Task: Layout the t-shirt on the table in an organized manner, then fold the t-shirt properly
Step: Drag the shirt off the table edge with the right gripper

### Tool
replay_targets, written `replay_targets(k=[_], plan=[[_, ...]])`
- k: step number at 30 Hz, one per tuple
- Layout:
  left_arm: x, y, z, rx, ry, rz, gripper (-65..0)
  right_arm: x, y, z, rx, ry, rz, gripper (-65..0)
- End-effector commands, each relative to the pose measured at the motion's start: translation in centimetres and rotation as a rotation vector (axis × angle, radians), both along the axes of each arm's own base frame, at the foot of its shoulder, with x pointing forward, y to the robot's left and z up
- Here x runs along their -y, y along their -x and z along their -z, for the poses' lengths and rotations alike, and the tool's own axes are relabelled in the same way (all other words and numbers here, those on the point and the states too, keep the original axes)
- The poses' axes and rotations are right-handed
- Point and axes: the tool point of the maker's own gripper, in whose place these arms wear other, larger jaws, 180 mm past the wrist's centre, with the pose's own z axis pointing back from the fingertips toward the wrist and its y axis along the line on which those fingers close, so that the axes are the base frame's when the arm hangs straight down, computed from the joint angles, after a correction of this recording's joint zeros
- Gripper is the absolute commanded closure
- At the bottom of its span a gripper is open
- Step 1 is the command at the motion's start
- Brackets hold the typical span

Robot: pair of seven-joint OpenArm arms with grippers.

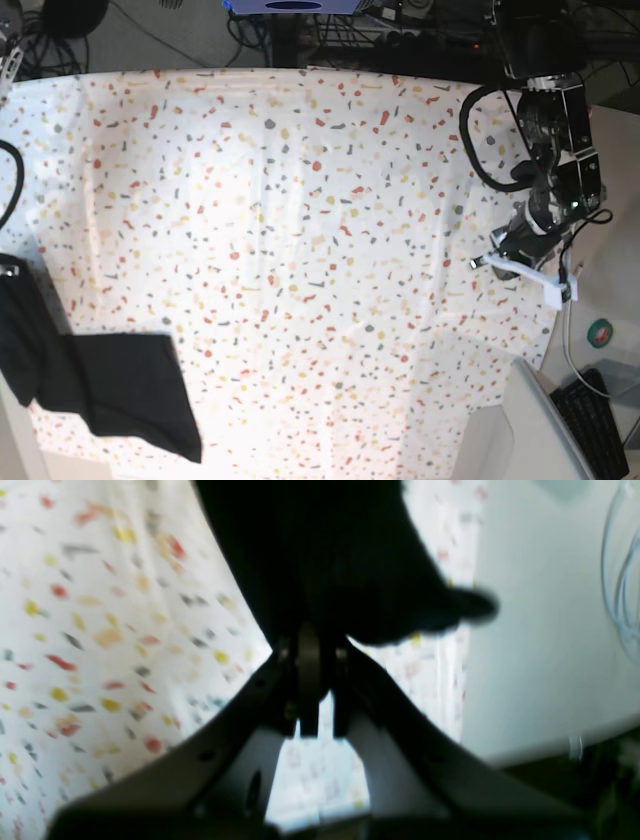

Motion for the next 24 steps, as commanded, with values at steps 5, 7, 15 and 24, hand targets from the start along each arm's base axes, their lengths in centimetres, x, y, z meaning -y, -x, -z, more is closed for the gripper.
replay_targets(k=[5,7,15,24], plan=[[-4.3,2.8,-1.2,0.020,-0.073,-0.068,0.0,1.6,6.4,3.0,-0.055,-0.039,0.126,0.0],[-5.6,4.0,-1.4,0.020,-0.087,-0.093,0.0,1.2,9.1,4.8,-0.095,-0.070,0.165,0.0],[-6.5,5.9,-1.6,0.031,-0.098,-0.059,0.0,-0.4,10.7,2.4,-0.081,-0.007,0.120,-28.7],[-6.0,6.6,-1.0,0.014,-0.089,-0.057,0.0,-8.6,-3.7,-2.6,0.144,0.109,-0.284,-45.0]])
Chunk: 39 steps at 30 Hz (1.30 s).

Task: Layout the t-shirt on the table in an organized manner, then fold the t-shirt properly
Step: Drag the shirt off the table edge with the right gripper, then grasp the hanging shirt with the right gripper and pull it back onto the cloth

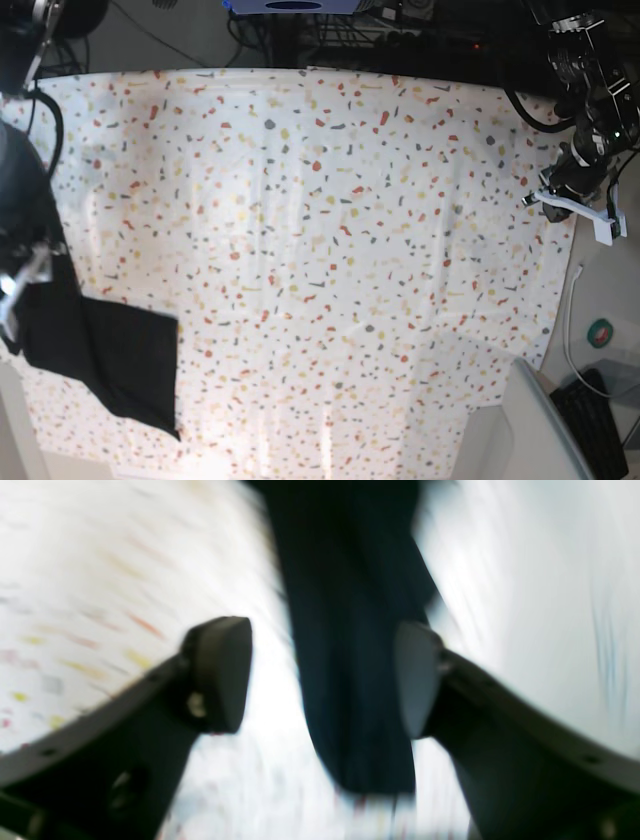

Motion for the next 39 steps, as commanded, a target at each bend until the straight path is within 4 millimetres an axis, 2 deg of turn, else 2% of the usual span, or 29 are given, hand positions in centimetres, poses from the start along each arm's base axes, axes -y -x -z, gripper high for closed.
replay_targets(k=[1,4,6,11,15,16,17,18,22,23,25,27,29,35,39], plan=[[-0.1,-0.8,-1.1,0.046,-0.013,0.007,0.0,1.0,-2.3,-0.5,0.004,0.069,-0.010,-47.3],[0.4,-0.5,-0.8,0.042,0.002,0.003,0.0,1.6,-5.9,3.1,-0.062,0.129,-0.059,-49.5],[0.4,-0.1,-0.5,0.033,0.000,0.004,0.0,2.0,-7.1,5.4,-0.085,0.106,-0.056,-49.5],[0.5,0.3,-0.3,0.025,-0.001,0.005,0.0,2.9,-7.0,9.4,-0.117,0.040,-0.030,-49.5],[0.4,0.4,-0.4,0.024,-0.005,0.004,0.0,3.5,-6.7,10.1,-0.106,0.082,-0.012,-49.2],[0.4,0.4,-0.4,0.024,-0.005,0.004,0.0,3.6,-6.2,10.5,-0.116,0.084,-0.012,-47.3],[0.4,0.4,-0.4,0.024,-0.005,0.004,0.0,3.5,-5.8,10.9,-0.121,0.080,-0.011,-43.4],[0.3,0.3,-0.3,0.024,-0.004,0.003,0.0,3.0,-5.7,11.2,-0.126,0.075,-0.020,-36.2],[0.5,0.0,-0.5,0.031,-0.003,0.008,0.0,1.4,-5.3,12.1,-0.140,0.053,-0.037,-1.8],[0.5,0.0,-0.5,0.031,-0.001,0.007,0.0,1.0,-5.0,12.5,-0.146,0.047,-0.041,0.0],[0.6,-0.3,-0.6,0.038,-0.001,0.009,0.0,0.2,-5.0,12.6,-0.133,0.048,-0.057,0.0],[0.6,-0.4,-0.5,0.036,0.002,0.007,0.0,-0.7,-3.9,13.0,-0.146,0.063,-0.076,0.0],[0.5,-0.3,-0.5,0.032,-0.003,0.007,0.0,-2.2,-3.6,12.3,-0.123,0.082,-0.107,0.0],[0.5,-0.6,-0.7,0.042,0.000,0.008,0.0,-8.6,-0.2,8.4,-0.028,0.125,-0.228,0.0],[0.6,-0.6,-0.8,0.044,0.001,0.008,0.0,-12.4,2.9,6.9,-0.025,0.144,-0.332,0.0]])
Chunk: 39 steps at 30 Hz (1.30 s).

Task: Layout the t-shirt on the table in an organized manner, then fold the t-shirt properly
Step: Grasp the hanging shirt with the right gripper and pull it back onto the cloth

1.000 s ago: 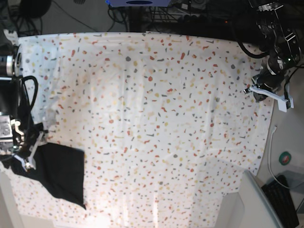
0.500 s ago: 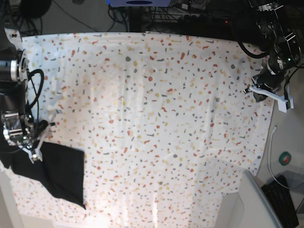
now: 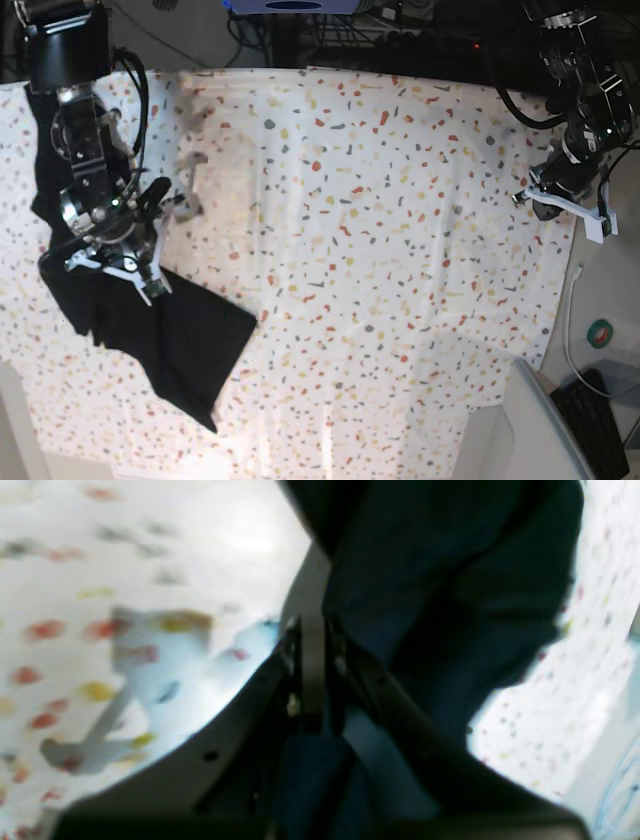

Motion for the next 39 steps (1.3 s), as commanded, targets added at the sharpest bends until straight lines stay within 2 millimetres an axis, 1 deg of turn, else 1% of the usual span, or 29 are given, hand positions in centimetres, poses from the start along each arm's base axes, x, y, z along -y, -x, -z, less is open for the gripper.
replay_targets(k=[1,4,7,10,11,12,14,15,16,18,19,20,22,25,27,29,32,39], plan=[[-0.5,-0.7,-1.3,0.044,-0.023,0.002,0.0,-0.4,0.3,-0.9,0.022,0.007,-0.016,0.0],[-0.6,-0.7,-1.2,0.040,-0.021,0.001,0.0,-2.2,3.0,-1.0,-0.007,0.002,-0.061,0.0],[-0.7,-0.6,-1.2,0.040,-0.022,-0.003,0.0,-4.4,5.9,-0.5,-0.052,-0.027,-0.088,0.0],[-0.7,-0.5,-1.2,0.040,-0.023,-0.004,0.0,-5.4,7.6,-0.3,-0.087,-0.041,-0.083,0.0],[-0.7,-0.5,-1.2,0.039,-0.023,-0.004,0.0,-5.5,7.6,-0.8,-0.084,-0.041,-0.081,0.0],[-0.7,-0.4,-1.2,0.039,-0.025,-0.003,0.0,-5.7,7.5,-1.6,-0.072,-0.041,-0.080,-2.4],[-0.7,-0.3,-1.1,0.036,-0.025,-0.003,0.0,-6.7,7.0,-4.1,-0.017,-0.044,-0.110,-20.7],[-0.7,-0.2,-1.1,0.034,-0.025,-0.003,0.0,-7.2,6.5,-5.5,0.017,-0.047,-0.125,-27.6],[-0.7,-0.2,-1.1,0.034,-0.026,-0.003,0.0,-7.7,6.0,-6.4,0.043,-0.052,-0.137,-33.9],[-0.7,-0.2,-1.1,0.034,-0.026,-0.003,0.0,-8.1,3.5,-7.8,0.098,-0.049,-0.147,-40.4],[-0.7,-0.1,-1.1,0.031,-0.025,-0.002,0.0,-8.0,1.8,-7.8,0.106,-0.040,-0.143,-42.6],[-0.7,0.0,-1.0,0.028,-0.025,-0.001,0.0,-8.3,0.4,-7.1,0.091,-0.031,-0.146,-44.6],[-0.6,0.4,-0.7,0.018,-0.023,0.000,0.0,-9.1,-2.7,-6.3,0.089,-0.033,-0.148,-45.6],[-0.3,0.6,-0.4,0.014,-0.014,0.000,0.0,-10.3,-6.7,-4.2,0.073,-0.053,-0.159,-45.8],[0.2,0.7,-0.1,0.014,0.003,-0.008,0.0,-10.7,-8.6,-2.7,0.052,-0.063,-0.168,-45.5],[0.3,0.7,0.0,0.012,0.007,-0.010,0.0,-11.2,-9.7,-1.5,0.032,-0.076,-0.176,-45.3],[0.4,0.9,0.3,0.006,0.011,-0.012,0.0,-11.6,-10.9,-0.4,0.029,-0.091,-0.149,-45.3],[0.6,0.9,0.4,0.000,0.014,-0.005,0.0,-10.3,-13.4,0.5,0.094,-0.098,-0.085,-45.3]])
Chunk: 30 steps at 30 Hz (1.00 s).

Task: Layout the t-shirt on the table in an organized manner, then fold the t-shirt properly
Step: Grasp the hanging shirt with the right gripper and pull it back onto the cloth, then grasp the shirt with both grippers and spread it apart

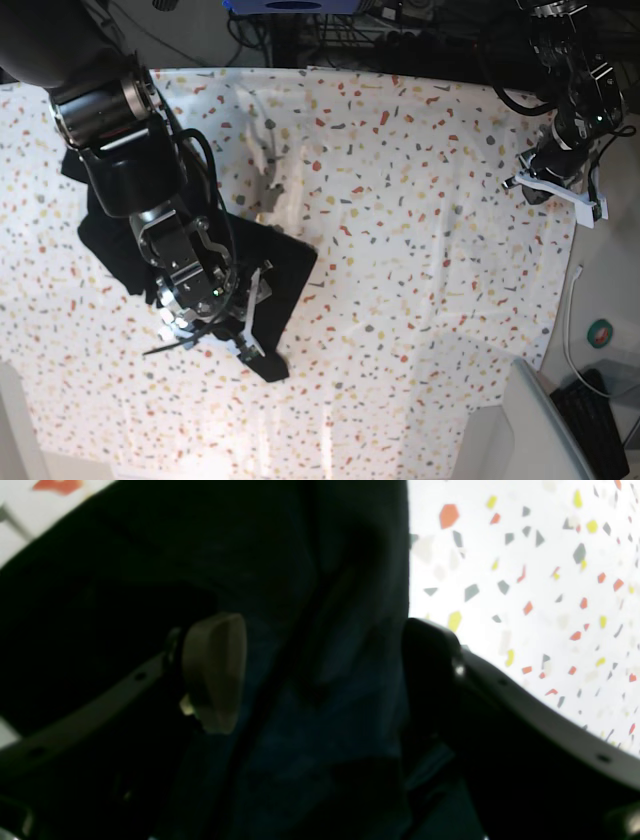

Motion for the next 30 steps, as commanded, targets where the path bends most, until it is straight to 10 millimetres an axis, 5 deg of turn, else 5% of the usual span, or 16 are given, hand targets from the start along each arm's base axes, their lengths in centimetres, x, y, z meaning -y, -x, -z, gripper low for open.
replay_targets(k=[1,4,8,9,16,23,30], plan=[[-0.4,-0.6,-0.9,0.033,-0.017,0.006,0.0,-0.2,-2.5,-2.2,0.074,-0.009,0.007,-45.0],[-0.3,-0.2,-0.7,0.025,-0.016,0.008,0.0,0.3,-3.0,-2.0,0.098,-0.011,0.016,-36.0],[-0.3,0.0,-0.5,0.019,-0.016,0.007,0.0,0.0,-3.4,-2.4,0.136,-0.033,0.001,-2.4],[-0.3,0.0,-0.5,0.017,-0.018,0.007,0.0,-0.1,-3.4,-2.4,0.137,-0.035,0.000,0.0],[-0.3,0.0,-0.5,0.017,-0.016,0.007,0.0,-0.7,-2.8,-2.2,0.129,-0.043,0.002,0.0],[-0.3,-0.2,-0.6,0.024,-0.015,0.008,0.0,-3.6,-0.3,-9.9,0.256,-0.106,0.001,0.0],[-0.6,-0.5,-1.2,0.036,-0.027,0.012,0.0,-9.2,7.7,-13.7,0.250,-0.156,-0.128,0.0]])
